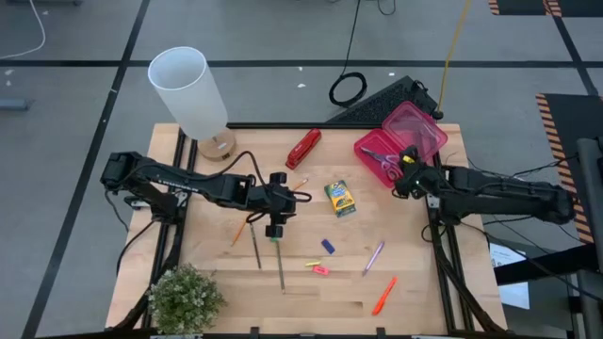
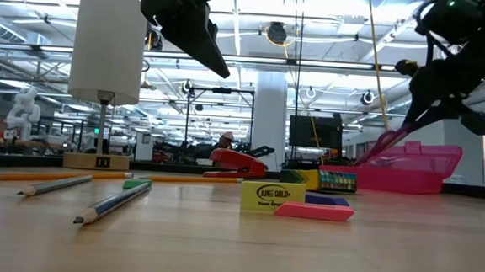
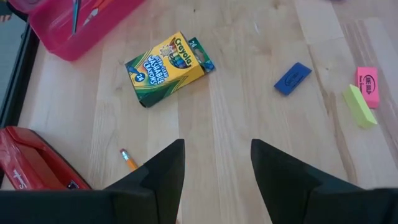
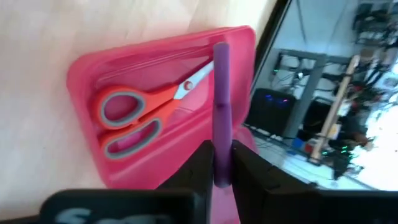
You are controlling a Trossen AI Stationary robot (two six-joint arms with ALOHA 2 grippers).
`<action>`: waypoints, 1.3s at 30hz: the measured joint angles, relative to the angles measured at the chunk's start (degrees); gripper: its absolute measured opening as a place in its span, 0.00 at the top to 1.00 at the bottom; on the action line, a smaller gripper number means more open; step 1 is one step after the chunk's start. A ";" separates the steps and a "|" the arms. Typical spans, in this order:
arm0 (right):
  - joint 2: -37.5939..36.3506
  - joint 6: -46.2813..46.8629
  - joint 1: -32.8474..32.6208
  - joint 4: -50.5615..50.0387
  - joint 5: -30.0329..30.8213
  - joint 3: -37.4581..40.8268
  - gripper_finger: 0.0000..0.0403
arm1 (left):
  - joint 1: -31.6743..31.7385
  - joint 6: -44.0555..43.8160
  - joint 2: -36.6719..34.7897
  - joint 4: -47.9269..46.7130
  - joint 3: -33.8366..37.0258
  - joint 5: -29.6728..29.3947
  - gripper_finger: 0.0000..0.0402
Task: Pack school essentials
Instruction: Put the purple scissors into the pink supply box
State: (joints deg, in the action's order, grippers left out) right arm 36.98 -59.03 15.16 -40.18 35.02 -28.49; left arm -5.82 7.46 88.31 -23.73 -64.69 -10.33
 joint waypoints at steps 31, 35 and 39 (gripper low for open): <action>0.97 10.22 19.01 2.29 -3.83 0.02 0.49 | 0.00 -1.20 0.00 0.29 0.00 3.41 0.54; 0.91 10.93 18.99 1.69 -5.56 0.02 0.49 | 0.00 -1.22 0.00 -0.04 0.00 3.45 0.54; 0.59 9.90 18.88 1.77 -8.67 0.02 0.49 | 0.00 -1.27 0.00 -0.04 0.00 4.95 0.54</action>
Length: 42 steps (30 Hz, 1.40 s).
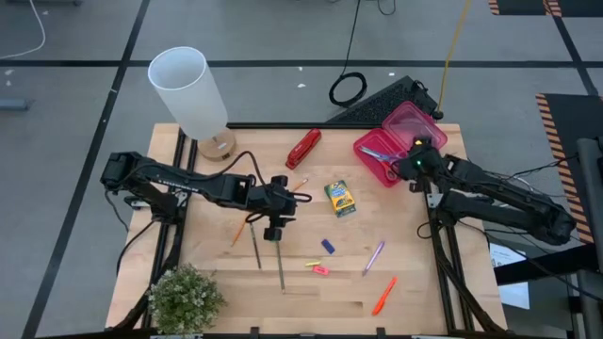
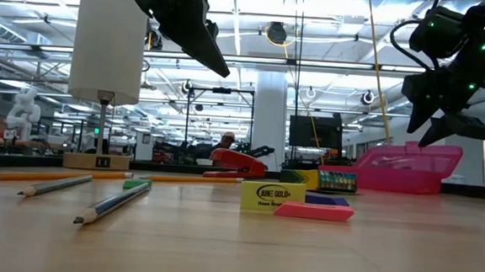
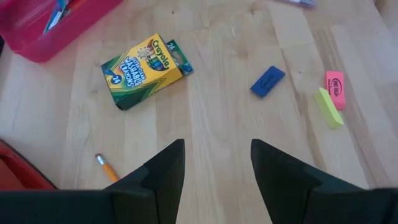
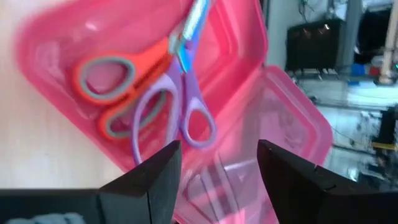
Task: Pack school essentials
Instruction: Put the purple scissors into the pink supply box
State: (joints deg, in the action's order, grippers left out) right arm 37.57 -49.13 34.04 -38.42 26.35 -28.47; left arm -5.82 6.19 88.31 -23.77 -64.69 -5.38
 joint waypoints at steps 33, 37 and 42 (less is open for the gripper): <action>39.19 50.59 -6.17 1.25 -0.88 -24.87 0.99 | 2.02 0.99 0.00 1.34 0.00 -0.49 0.54; 40.69 56.11 -3.52 -3.63 -0.98 -24.94 0.97 | 1.16 1.01 0.00 1.33 0.00 -0.49 0.54; 40.88 58.58 -0.24 -5.56 -0.87 -23.68 0.99 | 0.42 1.22 0.00 1.56 0.00 -0.49 0.54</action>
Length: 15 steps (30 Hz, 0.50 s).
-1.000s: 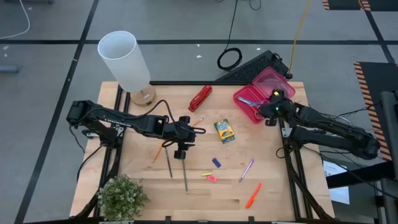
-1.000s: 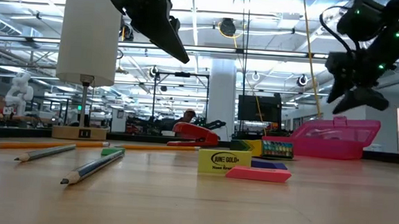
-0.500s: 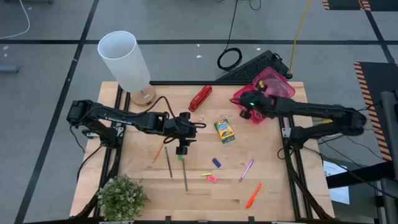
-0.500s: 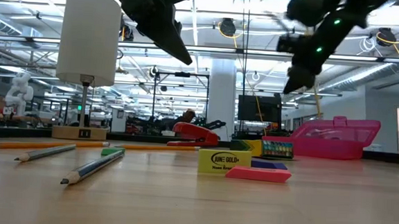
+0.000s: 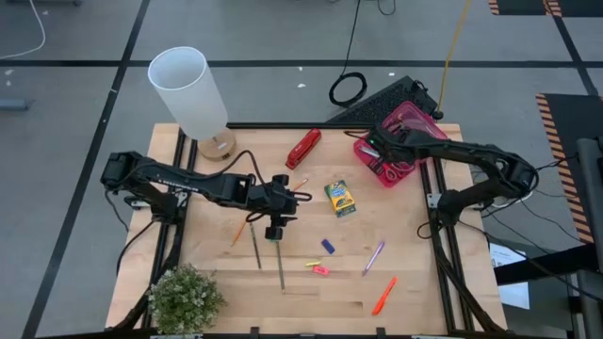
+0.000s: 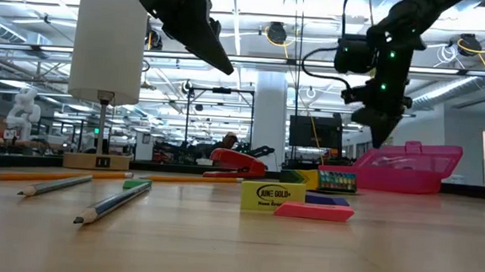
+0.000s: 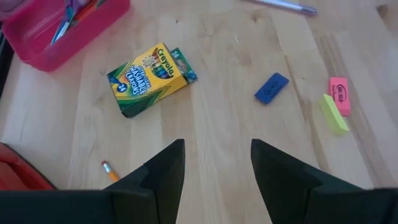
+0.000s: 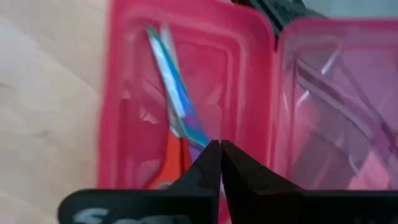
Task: Pack school essentials
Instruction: Put the purple scissors into the pink supply box
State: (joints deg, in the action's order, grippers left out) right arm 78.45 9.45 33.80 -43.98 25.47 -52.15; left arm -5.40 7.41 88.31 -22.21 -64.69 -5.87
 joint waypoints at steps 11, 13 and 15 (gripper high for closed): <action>0.00 4.45 2.11 -0.22 0.03 6.21 1.00 | -0.36 0.38 0.00 2.64 0.00 -0.02 0.54; 0.00 4.68 2.12 -0.22 0.06 7.03 1.00 | -0.36 0.38 0.00 2.66 0.00 -0.02 0.54; 0.00 4.90 2.12 -0.09 0.11 7.90 1.00 | -0.36 0.38 0.00 2.67 0.00 -0.02 0.54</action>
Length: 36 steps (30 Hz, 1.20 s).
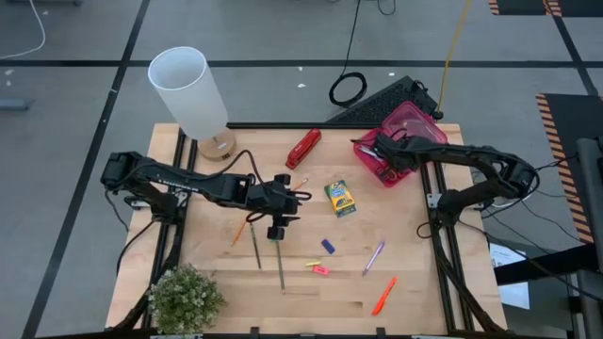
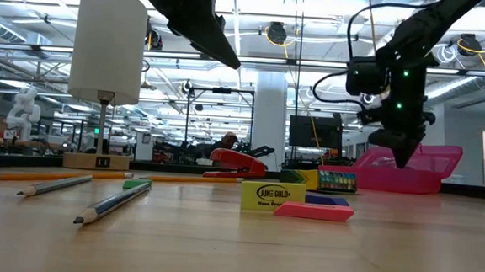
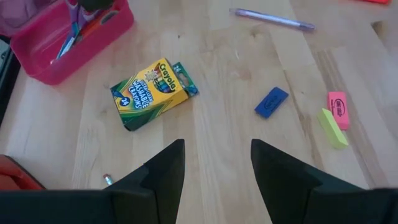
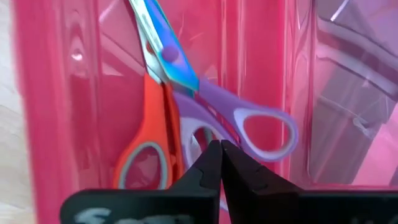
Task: Pack school essentials
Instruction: Put the purple scissors into the pink supply box, then put the right orange pencil into the pink supply box
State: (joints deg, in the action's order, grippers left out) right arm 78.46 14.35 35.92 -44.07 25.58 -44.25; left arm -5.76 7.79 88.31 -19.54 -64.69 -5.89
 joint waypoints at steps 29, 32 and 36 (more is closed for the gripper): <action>-7.16 -4.80 -0.11 6.26 -10.90 4.78 1.00 | -0.02 -0.82 0.00 0.16 0.00 0.00 0.54; -10.85 -5.25 -1.37 6.78 -10.93 4.76 1.00 | -0.02 -0.81 0.00 0.14 0.00 -0.01 0.54; -15.99 -6.24 -5.77 8.77 -13.50 4.76 1.00 | -0.02 -0.83 0.00 0.12 0.00 -0.02 0.54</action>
State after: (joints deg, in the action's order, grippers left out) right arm 62.47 8.11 30.16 -35.30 12.08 -39.48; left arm -5.78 6.97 88.31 -19.42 -64.69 -5.91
